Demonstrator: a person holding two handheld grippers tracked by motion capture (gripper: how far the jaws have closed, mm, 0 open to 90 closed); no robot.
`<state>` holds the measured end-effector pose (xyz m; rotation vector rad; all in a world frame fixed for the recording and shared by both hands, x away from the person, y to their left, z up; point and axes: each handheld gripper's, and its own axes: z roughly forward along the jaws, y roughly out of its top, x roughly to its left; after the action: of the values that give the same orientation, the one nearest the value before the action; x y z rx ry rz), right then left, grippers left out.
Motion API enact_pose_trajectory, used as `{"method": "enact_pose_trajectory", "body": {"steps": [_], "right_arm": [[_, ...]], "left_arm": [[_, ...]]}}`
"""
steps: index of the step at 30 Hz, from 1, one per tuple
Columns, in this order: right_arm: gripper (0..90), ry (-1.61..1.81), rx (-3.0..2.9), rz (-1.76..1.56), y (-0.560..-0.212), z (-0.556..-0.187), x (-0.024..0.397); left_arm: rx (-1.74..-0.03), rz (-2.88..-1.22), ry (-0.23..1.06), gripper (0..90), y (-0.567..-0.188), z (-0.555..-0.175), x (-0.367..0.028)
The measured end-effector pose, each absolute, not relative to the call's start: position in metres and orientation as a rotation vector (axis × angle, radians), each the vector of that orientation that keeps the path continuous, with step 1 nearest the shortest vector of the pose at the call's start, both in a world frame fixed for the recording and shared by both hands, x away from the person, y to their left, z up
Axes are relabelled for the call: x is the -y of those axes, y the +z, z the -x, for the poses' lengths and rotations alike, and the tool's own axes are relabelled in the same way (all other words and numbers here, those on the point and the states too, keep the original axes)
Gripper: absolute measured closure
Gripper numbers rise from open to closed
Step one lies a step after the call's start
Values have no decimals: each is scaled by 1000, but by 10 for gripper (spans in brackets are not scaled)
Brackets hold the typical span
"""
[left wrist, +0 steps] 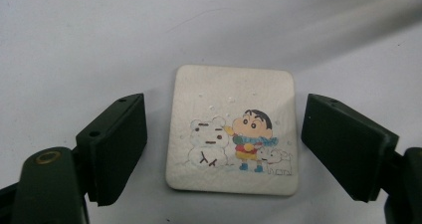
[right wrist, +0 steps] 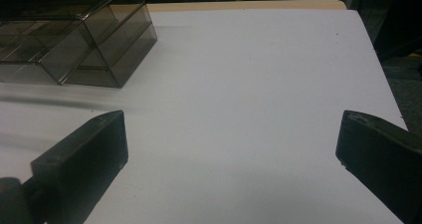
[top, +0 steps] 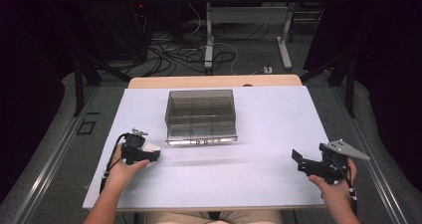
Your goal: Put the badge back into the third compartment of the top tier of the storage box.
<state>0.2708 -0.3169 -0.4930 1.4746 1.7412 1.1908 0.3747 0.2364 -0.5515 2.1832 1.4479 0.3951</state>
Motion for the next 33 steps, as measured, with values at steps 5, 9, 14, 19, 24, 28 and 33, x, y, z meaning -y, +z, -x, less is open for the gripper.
{"method": "enact_pose_trajectory", "body": {"steps": [5,9,14,19,24,28,33], "right_arm": [[0,1192,-1739,-1475,-493,-271,317],[0,1197,-1735,-1481,-494,-270,318],[0,1204,-1727,-1478,-494,-270,318],[0,1184,-1755,-1487,-494,-270,317],[0,1185,-1758,-1492,-494,-270,318],[0,1185,-1758,-1492,-494,-270,318],[0,1192,-1761,-1495,-496,-271,317]], "left_arm": [[-1452,-2186,384,210,-551,-375,-237],[-1474,-2187,376,265,-549,-374,-235],[-1503,-2178,371,279,-548,-373,-234],[-1477,-2224,358,312,-546,-374,-233],[-1477,-2224,358,320,-546,-374,-233],[-1548,-2226,326,320,-542,-377,-230],[-1548,-2226,326,331,-542,-377,-230]]}}
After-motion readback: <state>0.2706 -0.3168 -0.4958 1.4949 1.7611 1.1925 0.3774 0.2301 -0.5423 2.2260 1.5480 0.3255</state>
